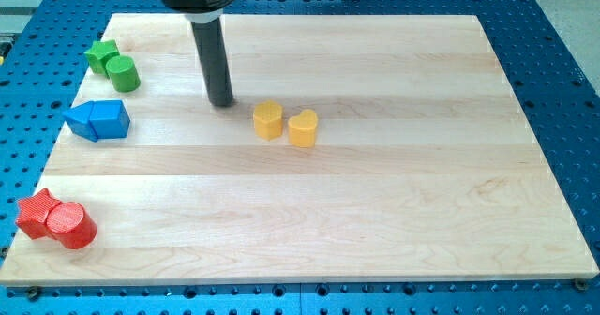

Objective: Move both the green blocks slightly to the top

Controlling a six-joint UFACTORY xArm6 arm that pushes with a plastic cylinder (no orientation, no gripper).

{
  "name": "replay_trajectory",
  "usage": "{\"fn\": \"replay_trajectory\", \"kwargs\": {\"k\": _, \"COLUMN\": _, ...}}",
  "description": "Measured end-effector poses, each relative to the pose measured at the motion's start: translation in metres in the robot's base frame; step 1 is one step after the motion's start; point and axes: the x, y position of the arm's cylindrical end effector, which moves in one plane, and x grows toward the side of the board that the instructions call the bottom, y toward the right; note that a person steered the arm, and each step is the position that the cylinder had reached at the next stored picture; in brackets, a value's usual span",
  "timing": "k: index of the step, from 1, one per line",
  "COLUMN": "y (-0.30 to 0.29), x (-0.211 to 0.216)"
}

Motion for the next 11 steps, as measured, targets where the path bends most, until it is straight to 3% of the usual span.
{"fn": "replay_trajectory", "kwargs": {"k": 2, "y": 0.004, "x": -0.046}}
{"fn": "replay_trajectory", "kwargs": {"k": 3, "y": 0.002, "x": -0.043}}
{"fn": "replay_trajectory", "kwargs": {"k": 5, "y": -0.105, "x": -0.011}}
{"fn": "replay_trajectory", "kwargs": {"k": 7, "y": -0.122, "x": -0.025}}
{"fn": "replay_trajectory", "kwargs": {"k": 8, "y": -0.128, "x": 0.006}}
{"fn": "replay_trajectory", "kwargs": {"k": 9, "y": -0.158, "x": -0.009}}
{"fn": "replay_trajectory", "kwargs": {"k": 10, "y": -0.146, "x": -0.052}}
{"fn": "replay_trajectory", "kwargs": {"k": 11, "y": -0.121, "x": -0.006}}
